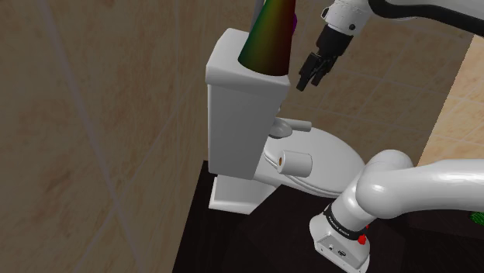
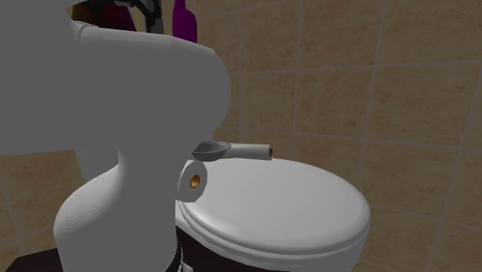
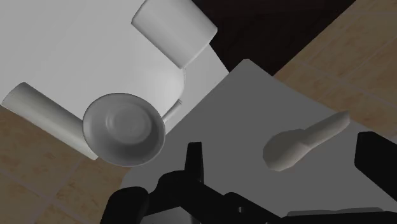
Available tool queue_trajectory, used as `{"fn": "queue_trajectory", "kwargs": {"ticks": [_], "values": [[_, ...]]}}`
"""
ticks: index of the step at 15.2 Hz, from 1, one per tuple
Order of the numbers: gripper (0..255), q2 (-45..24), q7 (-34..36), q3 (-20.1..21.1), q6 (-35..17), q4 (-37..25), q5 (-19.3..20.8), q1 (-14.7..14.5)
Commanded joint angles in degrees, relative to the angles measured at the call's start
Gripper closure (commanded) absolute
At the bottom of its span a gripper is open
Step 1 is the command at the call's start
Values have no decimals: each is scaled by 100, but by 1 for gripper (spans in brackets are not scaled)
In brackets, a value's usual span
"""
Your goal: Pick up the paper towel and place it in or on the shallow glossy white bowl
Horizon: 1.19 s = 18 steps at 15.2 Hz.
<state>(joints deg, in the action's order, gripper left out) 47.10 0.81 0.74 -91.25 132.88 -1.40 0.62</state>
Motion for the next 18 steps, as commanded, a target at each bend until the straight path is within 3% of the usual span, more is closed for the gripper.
{"fn": "queue_trajectory", "kwargs": {"ticks": [1,10,18], "values": [[0,0,0,0,0,0,0,0],[0,-353,-1481,-972,-1098,891,717,118],[0,-1330,-2769,-1892,-2260,1131,1255,205]]}}
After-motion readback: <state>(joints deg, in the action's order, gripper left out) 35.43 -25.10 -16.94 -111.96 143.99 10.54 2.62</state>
